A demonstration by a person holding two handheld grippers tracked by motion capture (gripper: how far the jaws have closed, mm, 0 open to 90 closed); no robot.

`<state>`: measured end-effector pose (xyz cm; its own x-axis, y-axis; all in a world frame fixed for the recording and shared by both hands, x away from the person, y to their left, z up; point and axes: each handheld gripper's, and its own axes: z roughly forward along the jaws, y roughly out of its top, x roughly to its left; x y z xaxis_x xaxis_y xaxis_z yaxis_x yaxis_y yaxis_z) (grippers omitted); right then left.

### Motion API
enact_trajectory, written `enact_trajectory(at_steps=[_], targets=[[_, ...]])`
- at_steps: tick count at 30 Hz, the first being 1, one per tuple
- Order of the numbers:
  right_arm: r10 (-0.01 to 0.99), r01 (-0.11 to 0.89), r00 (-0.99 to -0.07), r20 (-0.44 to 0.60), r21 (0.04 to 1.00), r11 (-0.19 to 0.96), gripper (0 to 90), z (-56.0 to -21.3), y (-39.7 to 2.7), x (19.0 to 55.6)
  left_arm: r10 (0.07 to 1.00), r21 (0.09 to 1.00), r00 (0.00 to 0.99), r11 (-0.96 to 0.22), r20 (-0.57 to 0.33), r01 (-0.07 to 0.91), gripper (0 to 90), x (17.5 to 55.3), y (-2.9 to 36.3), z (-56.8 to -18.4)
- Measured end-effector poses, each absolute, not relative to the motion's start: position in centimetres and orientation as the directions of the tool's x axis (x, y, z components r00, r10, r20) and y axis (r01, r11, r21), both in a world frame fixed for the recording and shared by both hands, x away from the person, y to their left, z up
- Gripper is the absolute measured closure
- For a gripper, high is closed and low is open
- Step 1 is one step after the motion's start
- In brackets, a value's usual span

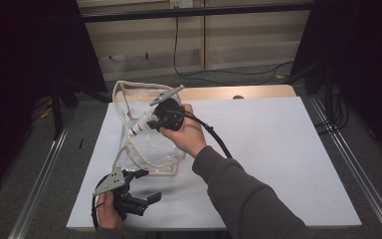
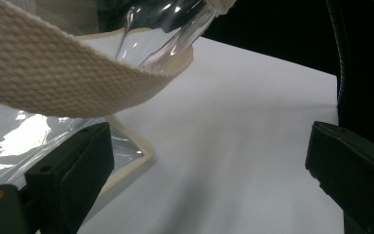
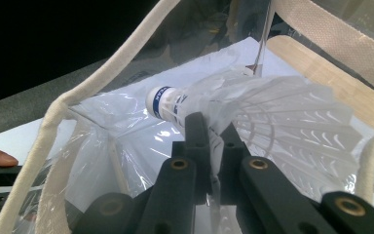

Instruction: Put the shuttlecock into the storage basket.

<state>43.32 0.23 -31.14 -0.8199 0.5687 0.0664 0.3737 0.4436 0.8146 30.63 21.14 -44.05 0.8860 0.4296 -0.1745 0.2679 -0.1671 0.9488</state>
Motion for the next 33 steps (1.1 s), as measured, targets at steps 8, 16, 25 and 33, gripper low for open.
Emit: enact_trajectory(at_steps=[8, 16, 25, 33], targets=[[0.567, 0.378, -0.821, 0.072, 0.813, 0.444, 87.8, -31.5, 0.6, 43.4, 0.427, 0.949, 0.888, -0.17, -0.174, 0.267, 3.7, 30.7, 21.1, -44.1], [0.569, 0.379, -0.82, 0.067, 0.808, 0.451, 87.7, -31.8, 0.9, 43.5, 0.428, 0.949, 0.887, -0.169, -0.174, 0.267, 3.7, 30.6, 21.1, -44.1], [0.571, 0.379, -0.819, 0.062, 0.804, 0.457, 87.6, -32.2, 1.1, 43.7, 0.429, 0.948, 0.886, -0.169, -0.174, 0.268, 3.7, 30.6, 21.2, -44.1], [0.565, 0.376, -0.823, 0.055, 0.799, 0.47, 87.5, -32.5, 1.5, 43.8, 0.427, 0.949, 0.887, -0.169, -0.174, 0.268, 3.7, 30.6, 21.2, -44.1]])
